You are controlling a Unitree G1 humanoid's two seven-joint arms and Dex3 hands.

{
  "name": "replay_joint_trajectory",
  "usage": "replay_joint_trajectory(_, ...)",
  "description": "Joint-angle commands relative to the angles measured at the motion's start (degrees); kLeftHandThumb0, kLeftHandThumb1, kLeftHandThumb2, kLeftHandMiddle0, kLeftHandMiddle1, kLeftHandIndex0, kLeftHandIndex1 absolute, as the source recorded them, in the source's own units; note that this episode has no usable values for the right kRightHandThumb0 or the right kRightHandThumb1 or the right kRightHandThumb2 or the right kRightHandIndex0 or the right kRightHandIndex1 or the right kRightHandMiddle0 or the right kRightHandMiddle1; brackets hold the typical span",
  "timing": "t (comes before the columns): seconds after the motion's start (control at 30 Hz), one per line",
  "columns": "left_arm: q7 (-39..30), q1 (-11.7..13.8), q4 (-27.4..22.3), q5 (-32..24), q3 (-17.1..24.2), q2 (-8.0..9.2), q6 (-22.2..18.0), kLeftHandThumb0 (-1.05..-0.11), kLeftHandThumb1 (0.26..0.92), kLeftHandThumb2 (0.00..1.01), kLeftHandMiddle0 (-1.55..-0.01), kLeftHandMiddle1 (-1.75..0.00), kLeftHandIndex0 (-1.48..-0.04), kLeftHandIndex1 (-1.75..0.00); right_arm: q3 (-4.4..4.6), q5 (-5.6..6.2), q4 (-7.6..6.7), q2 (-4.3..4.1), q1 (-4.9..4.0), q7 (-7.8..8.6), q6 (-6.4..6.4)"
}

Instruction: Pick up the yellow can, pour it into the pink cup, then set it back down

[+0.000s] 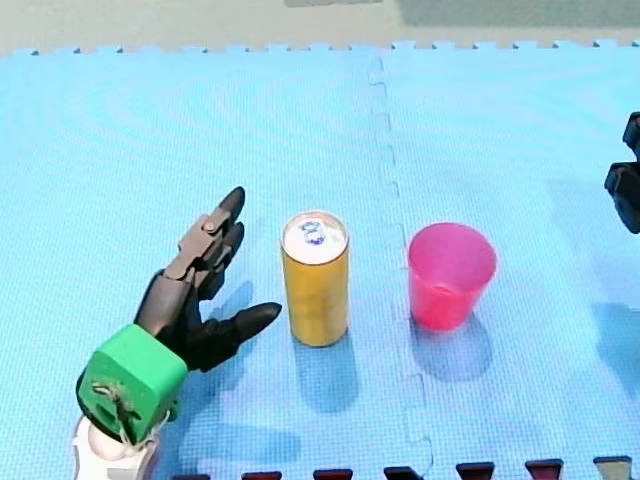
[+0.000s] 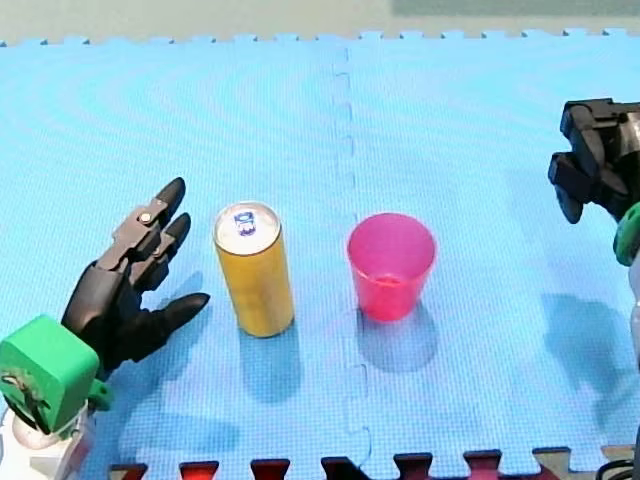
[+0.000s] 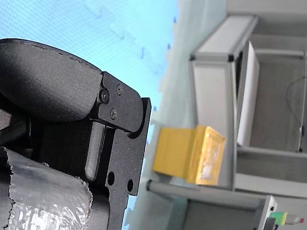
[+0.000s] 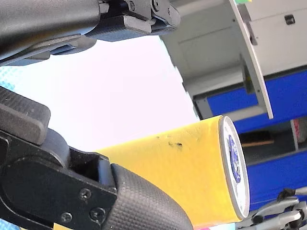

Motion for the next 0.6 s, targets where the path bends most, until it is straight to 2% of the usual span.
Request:
replay_joint_trajectory(0.0, -0.5, -0.6, 0.4, -0.6, 0.4, 0.04, 0.3, -1.048, 0.842, 0.0, -0.18, 0.0, -0.19, 0.0, 0.15, -0.24, 0.13, -0.04, -0.42, -0.37, -0.35)
replay_joint_trajectory(0.27, -1.8, -1.4, 1.1, -1.4, 1.0, -0.32, 1.4, -1.048, 0.825, 0.0, -0.18, 0.0, -0.19, 0.0, 0.82, -1.24, 0.22, -0.02, -0.75, -1.37, -1.05)
replay_joint_trajectory(0.57, -2.2, -1.4, 1.4, -1.5, 1.3, -0.95, 1.3, -1.048, 0.816, 0.0, -0.18, 0.0, -0.19, 0.0, 0.72, -1.3, 0.25, -0.09, -0.87, -1.24, -1.04)
